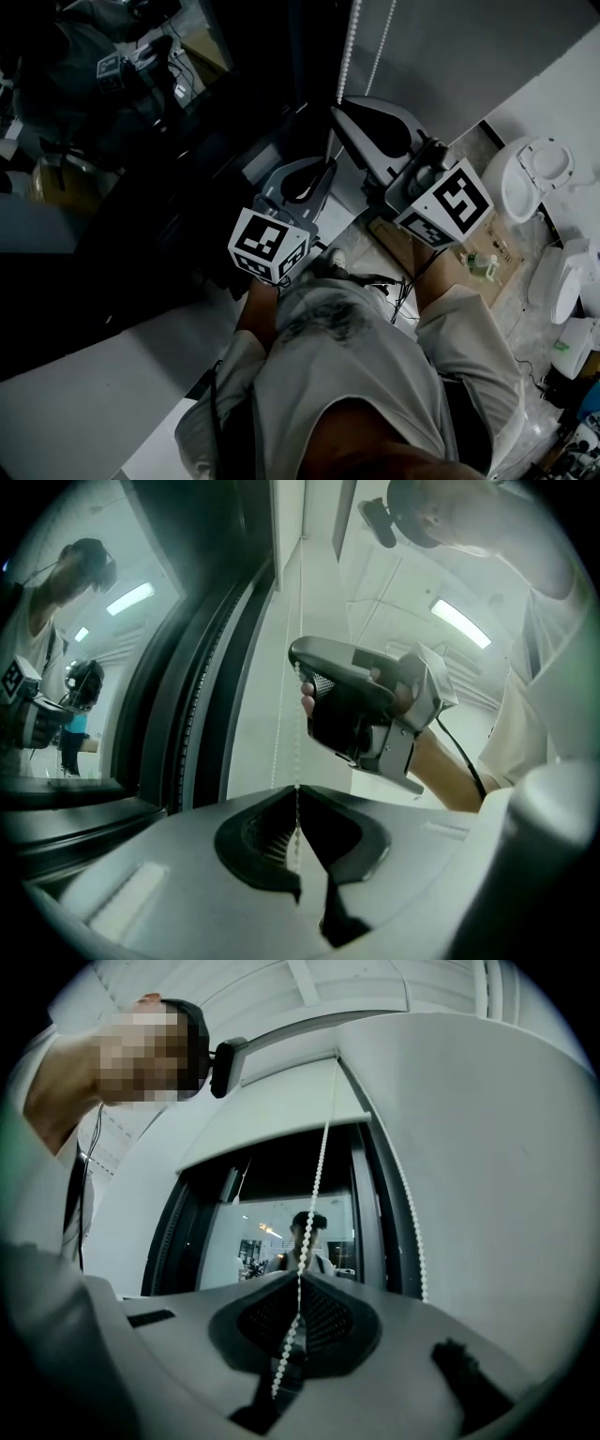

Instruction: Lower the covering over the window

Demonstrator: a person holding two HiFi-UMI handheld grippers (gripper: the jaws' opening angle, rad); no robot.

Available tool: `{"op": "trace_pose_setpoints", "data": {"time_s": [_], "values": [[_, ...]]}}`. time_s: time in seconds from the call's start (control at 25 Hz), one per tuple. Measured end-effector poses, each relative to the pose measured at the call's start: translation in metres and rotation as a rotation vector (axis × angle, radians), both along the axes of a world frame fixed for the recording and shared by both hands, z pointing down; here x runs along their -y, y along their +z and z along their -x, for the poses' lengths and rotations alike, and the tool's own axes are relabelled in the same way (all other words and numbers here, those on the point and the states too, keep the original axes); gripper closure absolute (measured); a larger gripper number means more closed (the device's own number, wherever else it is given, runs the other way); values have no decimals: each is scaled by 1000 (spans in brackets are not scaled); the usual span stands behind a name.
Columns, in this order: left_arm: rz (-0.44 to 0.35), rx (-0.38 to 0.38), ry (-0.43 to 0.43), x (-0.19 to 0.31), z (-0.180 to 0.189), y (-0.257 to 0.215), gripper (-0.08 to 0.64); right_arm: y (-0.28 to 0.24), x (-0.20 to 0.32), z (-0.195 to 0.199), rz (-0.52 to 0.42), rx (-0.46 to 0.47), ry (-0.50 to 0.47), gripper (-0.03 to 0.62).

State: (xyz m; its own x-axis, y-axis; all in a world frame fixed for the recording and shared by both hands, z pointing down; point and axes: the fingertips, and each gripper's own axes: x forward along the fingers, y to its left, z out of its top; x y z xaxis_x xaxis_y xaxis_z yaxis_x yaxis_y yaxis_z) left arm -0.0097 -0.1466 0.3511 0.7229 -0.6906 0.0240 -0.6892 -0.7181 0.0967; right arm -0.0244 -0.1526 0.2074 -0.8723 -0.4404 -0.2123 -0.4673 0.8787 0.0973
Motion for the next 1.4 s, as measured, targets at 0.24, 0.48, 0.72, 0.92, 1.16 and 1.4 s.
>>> {"op": "trace_pose_setpoints", "data": {"time_s": [0.24,0.48,0.72,0.92,1.16,1.4], "values": [[82,2,3,-4,-3,33,543,33,1,8,65,-82,-12,574],[158,24,1,-7,-6,68,541,68,5,12,140,-116,-20,574],[202,27,-4,-10,-7,89,541,89,5,13,188,-112,-23,574],[240,44,-5,-16,-8,106,541,108,3,14,214,-145,-12,574],[293,57,-5,-26,-10,128,541,133,0,14,254,-174,-1,574],[283,56,-15,-33,-8,129,537,146,-3,10,272,-193,10,574]]}}
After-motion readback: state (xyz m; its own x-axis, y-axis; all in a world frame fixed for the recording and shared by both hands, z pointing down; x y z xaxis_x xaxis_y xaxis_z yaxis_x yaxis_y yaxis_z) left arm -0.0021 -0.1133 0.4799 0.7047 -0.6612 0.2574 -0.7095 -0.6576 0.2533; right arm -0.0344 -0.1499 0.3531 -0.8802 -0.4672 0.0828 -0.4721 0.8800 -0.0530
